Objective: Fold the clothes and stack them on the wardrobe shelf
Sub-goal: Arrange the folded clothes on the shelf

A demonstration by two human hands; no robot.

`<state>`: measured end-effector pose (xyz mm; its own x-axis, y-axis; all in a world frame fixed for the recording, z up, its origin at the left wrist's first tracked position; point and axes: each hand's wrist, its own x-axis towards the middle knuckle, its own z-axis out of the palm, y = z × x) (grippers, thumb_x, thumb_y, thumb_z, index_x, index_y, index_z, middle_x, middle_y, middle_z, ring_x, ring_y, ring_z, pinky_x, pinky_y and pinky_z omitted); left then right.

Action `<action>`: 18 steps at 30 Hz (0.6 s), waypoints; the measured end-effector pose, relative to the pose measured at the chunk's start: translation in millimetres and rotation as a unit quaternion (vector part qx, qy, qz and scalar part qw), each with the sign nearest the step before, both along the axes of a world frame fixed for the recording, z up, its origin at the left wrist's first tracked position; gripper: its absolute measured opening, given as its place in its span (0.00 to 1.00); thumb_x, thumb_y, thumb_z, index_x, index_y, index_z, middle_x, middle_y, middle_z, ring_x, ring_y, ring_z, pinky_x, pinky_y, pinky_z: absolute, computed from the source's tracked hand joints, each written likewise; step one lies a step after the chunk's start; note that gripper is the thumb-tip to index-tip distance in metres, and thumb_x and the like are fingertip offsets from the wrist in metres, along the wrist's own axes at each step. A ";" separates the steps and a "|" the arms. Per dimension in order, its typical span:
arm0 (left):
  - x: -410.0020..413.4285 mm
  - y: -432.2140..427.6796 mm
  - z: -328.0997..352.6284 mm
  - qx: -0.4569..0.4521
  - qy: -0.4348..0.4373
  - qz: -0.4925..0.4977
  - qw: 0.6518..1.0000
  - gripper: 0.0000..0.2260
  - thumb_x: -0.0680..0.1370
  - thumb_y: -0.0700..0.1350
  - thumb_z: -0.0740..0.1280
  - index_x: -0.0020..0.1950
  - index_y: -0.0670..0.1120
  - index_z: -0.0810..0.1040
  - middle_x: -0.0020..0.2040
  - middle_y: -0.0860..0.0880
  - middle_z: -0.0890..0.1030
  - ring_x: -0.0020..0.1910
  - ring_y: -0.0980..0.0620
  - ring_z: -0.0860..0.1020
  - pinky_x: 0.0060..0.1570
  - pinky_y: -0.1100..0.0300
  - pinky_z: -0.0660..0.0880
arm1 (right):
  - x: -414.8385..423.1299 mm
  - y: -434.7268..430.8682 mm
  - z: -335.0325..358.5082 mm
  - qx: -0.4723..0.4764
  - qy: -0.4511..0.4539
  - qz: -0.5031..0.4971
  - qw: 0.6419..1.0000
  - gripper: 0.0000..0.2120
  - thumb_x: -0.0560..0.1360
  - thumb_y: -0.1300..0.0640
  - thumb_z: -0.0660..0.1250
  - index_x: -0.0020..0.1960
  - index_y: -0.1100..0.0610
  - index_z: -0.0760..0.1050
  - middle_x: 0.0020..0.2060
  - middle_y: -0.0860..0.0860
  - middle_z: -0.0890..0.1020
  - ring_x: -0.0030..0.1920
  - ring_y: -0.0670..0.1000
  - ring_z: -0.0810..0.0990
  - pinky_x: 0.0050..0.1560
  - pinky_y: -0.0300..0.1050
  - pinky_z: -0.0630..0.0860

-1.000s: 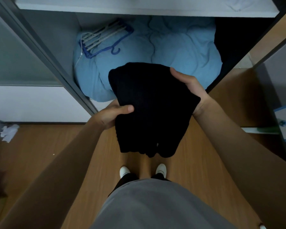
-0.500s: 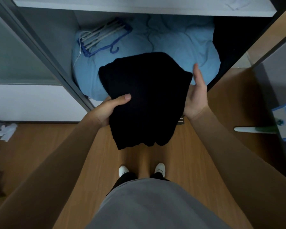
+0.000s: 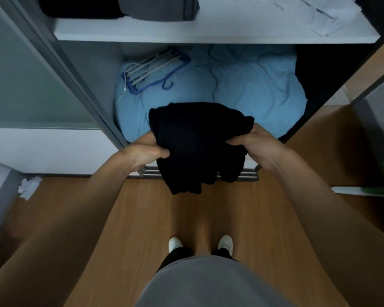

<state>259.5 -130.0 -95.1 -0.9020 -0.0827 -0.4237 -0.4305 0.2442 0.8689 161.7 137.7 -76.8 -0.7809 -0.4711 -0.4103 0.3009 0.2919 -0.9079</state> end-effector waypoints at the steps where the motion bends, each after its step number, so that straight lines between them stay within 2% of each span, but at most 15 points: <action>1: -1.5 -0.9 1.0 -0.020 0.003 -0.001 1.000 0.27 0.74 0.27 0.65 0.67 0.50 0.74 0.53 0.56 0.80 0.54 0.59 0.77 0.50 0.71 0.72 | -2.1 -3.8 4.3 -0.001 0.010 0.008 1.000 0.14 0.74 0.71 0.69 0.58 0.64 0.80 0.52 0.59 0.85 0.54 0.55 0.84 0.59 0.45 0.80; 3: -5.3 -4.2 5.3 -0.062 0.022 0.011 0.998 0.26 0.75 0.28 0.65 0.66 0.54 0.73 0.49 0.61 0.78 0.48 0.66 0.75 0.44 0.76 0.70 | -5.6 -10.2 11.6 -0.007 0.025 0.022 0.999 0.12 0.73 0.72 0.69 0.55 0.63 0.80 0.45 0.54 0.86 0.47 0.49 0.85 0.47 0.38 0.81; 4: -7.6 -6.8 9.6 -0.086 0.034 0.015 0.996 0.25 0.76 0.29 0.65 0.63 0.56 0.73 0.46 0.63 0.78 0.44 0.68 0.75 0.40 0.77 0.70 | -6.7 -13.4 15.5 -0.004 0.037 0.030 0.999 0.11 0.74 0.71 0.69 0.53 0.60 0.80 0.40 0.49 0.86 0.42 0.44 0.85 0.39 0.34 0.79; 6: -12.2 -14.6 19.1 -0.102 0.047 0.010 0.994 0.22 0.78 0.30 0.62 0.57 0.58 0.75 0.43 0.64 0.80 0.39 0.67 0.78 0.35 0.76 0.74 | -8.4 -18.6 23.3 0.014 0.075 0.045 0.996 0.11 0.75 0.67 0.71 0.49 0.52 0.78 0.33 0.41 0.85 0.35 0.35 0.82 0.33 0.26 0.74; 7: -13.5 -18.8 23.7 -0.084 0.041 0.010 0.996 0.22 0.79 0.30 0.61 0.60 0.57 0.76 0.48 0.61 0.81 0.43 0.63 0.80 0.34 0.71 0.77 | -9.0 -22.3 27.8 0.032 0.105 0.055 0.992 0.10 0.76 0.64 0.71 0.50 0.50 0.77 0.34 0.41 0.84 0.35 0.32 0.80 0.33 0.23 0.72; 9: -13.3 -26.5 31.8 0.001 0.026 0.023 0.999 0.22 0.81 0.30 0.58 0.68 0.53 0.74 0.62 0.53 0.77 0.55 0.52 0.79 0.40 0.59 0.82 | -10.9 -31.4 37.1 0.092 0.193 0.086 0.973 0.08 0.78 0.59 0.69 0.52 0.48 0.74 0.38 0.40 0.80 0.37 0.29 0.78 0.35 0.20 0.69; 11: -12.0 -31.8 36.3 0.089 0.037 0.056 0.994 0.23 0.81 0.29 0.57 0.68 0.52 0.73 0.68 0.50 0.74 0.63 0.46 0.75 0.44 0.51 0.83 | -15.3 -40.6 43.9 0.139 0.269 0.102 0.948 0.04 0.81 0.56 0.66 0.49 0.48 0.73 0.39 0.42 0.77 0.38 0.37 0.78 0.38 0.26 0.72; 12: -11.6 -34.2 37.1 0.125 0.053 0.083 0.987 0.23 0.81 0.29 0.56 0.67 0.52 0.73 0.69 0.49 0.74 0.65 0.45 0.74 0.45 0.48 0.83 | -17.1 -44.4 46.2 0.143 0.265 0.096 0.949 0.03 0.81 0.55 0.64 0.49 0.49 0.73 0.39 0.44 0.77 0.38 0.41 0.78 0.38 0.33 0.76; 14: -12.0 -39.3 39.8 0.186 0.090 0.146 0.967 0.23 0.79 0.28 0.55 0.63 0.52 0.74 0.69 0.47 0.75 0.66 0.43 0.75 0.47 0.43 0.82 | -18.0 -51.3 51.6 0.094 0.184 0.063 0.976 0.04 0.82 0.53 0.63 0.56 0.49 0.75 0.45 0.47 0.81 0.45 0.46 0.81 0.37 0.41 0.82; 16: -13.1 -46.1 44.3 0.236 0.124 0.182 0.947 0.24 0.77 0.27 0.53 0.63 0.49 0.75 0.65 0.44 0.79 0.63 0.40 0.77 0.49 0.39 0.81 | -18.9 -58.4 54.7 0.008 0.089 0.023 0.996 0.08 0.82 0.54 0.64 0.60 0.49 0.77 0.53 0.50 0.83 0.53 0.49 0.82 0.41 0.45 0.83; 18: -14.8 -53.2 52.3 0.280 0.156 0.179 0.930 0.23 0.76 0.29 0.53 0.62 0.47 0.76 0.57 0.46 0.84 0.58 0.41 0.81 0.49 0.40 0.81 | -20.0 -67.3 57.8 -0.102 -0.006 -0.020 0.995 0.11 0.81 0.55 0.66 0.62 0.54 0.78 0.57 0.53 0.84 0.58 0.53 0.83 0.47 0.53 0.83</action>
